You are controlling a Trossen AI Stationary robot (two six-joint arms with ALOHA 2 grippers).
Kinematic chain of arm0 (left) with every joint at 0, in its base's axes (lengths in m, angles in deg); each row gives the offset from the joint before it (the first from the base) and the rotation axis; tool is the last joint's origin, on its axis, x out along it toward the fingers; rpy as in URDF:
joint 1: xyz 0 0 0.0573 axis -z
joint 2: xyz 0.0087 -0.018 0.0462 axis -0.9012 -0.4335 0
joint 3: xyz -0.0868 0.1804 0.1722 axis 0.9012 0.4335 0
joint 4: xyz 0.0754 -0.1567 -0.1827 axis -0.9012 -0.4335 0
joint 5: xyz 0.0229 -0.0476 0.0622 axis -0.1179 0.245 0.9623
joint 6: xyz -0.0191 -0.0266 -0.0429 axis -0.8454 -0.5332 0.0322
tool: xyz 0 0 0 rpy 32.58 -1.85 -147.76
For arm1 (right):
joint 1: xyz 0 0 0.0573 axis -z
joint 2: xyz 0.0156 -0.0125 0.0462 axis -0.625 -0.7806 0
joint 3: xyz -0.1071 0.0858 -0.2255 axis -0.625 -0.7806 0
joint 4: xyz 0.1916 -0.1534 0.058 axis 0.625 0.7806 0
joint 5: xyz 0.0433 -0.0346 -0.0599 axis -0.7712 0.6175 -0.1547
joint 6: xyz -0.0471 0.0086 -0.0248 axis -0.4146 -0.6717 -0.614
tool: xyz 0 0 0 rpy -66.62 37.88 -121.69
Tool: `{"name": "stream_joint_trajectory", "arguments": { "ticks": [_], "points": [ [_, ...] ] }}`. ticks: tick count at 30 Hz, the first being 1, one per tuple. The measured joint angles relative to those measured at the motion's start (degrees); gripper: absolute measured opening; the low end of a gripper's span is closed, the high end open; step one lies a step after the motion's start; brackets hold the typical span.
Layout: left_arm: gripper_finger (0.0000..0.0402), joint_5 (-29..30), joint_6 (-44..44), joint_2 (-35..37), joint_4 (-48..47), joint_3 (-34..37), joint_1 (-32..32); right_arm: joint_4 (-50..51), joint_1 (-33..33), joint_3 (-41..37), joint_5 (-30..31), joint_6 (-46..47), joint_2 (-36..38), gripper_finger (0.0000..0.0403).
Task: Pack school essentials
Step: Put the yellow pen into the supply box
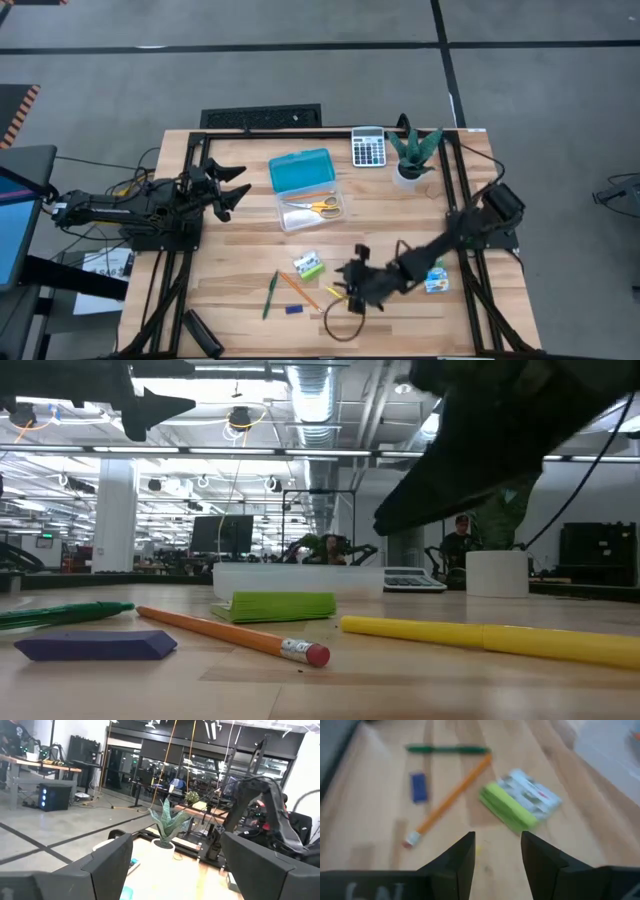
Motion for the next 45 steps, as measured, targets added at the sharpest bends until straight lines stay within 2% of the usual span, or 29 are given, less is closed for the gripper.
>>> {"name": "stream_joint_trajectory", "arguments": {
  "ticks": [8,18,26,29,33,36,39,45],
  "points": [
    [0.03,0.02,-1.42,0.0,-0.91,0.0,0.0,-6.09,-5.74,1.91,9.93,7.78,-9.27,0.0163],
    [0.03,0.02,-1.44,-0.02,-1.68,0.0,0.0,-9.78,-10.46,1.97,16.1,20.5,-16.23,0.0168],
    [0.03,0.02,-1.42,0.0,-1.96,0.0,0.0,-9.42,-11.92,2.42,20.19,24.67,-21.23,0.019],
    [0.03,0.03,-1.42,0.0,-1.95,0.0,0.0,-9.18,-12.0,2.53,21.63,23.7,-22.3,0.0162],
    [0.03,0.16,-1.43,-0.01,-1.94,0.0,0.0,-7.71,-12.09,2.39,23.03,21.58,-22.22,0.0096],
    [0.03,1.1,-1.42,0.0,-1.9,0.0,0.0,-6.25,-11.86,2.31,21.56,20.27,-21.03,0.0047],
    [0.03,1.65,-1.42,0.0,-1.83,0.0,-0.02,-5.06,-11.61,2.23,19.72,18.84,-19.82,0.004],
    [0.03,1.85,-1.42,-0.01,-1.82,0.0,0.0,-3.95,-11.18,1.98,19.97,14.77,-17.25,0.004]
  ]
}}
